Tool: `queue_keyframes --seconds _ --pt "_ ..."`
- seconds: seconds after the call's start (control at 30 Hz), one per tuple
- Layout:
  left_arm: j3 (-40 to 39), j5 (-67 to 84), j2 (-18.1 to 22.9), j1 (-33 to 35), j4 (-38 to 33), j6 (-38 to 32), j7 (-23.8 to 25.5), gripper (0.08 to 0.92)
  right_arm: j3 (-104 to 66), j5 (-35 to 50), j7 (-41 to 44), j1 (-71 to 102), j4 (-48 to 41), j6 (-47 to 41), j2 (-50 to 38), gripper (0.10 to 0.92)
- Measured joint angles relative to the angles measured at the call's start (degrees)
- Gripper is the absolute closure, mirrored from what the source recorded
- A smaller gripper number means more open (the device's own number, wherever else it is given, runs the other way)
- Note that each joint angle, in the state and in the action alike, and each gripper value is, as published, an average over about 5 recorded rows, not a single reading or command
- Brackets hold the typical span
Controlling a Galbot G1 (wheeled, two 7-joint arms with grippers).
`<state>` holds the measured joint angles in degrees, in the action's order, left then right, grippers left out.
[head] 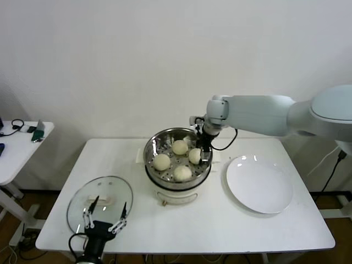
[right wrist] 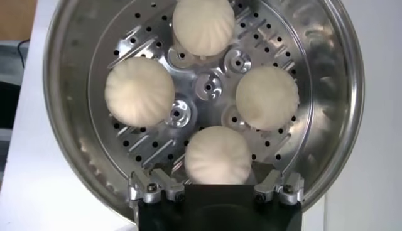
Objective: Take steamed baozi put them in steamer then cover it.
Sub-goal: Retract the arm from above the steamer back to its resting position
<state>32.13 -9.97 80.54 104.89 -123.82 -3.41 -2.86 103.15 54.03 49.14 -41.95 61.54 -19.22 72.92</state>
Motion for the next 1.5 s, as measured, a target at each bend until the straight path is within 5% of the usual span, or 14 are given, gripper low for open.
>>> queue_keyframes --seconds 0.43,0.83,1.17,1.5 --pt "0.5 0.0 -0.3 -0.2 -0.1 0.0 0.0 0.177 -5.7 -0.7 0.5 -3.0 3.2 3.1 -8.2 0.203" --pt "0.8 -0.7 0.0 -1.3 0.0 0.6 -0.1 0.177 -17.2 -2.0 -14.9 2.4 12.3 11.9 -25.5 0.203" --pt "1.5 -2.9 0.0 -3.7 -0.2 1.7 -0.5 0.177 -42.7 -4.6 -25.8 25.4 19.7 17.8 -39.8 0.203" --pt "2.9 -10.7 -0.8 -5.9 -0.7 2.9 -1.4 0.177 -79.8 -9.1 -31.2 59.6 25.7 19.9 -42.3 0.203"
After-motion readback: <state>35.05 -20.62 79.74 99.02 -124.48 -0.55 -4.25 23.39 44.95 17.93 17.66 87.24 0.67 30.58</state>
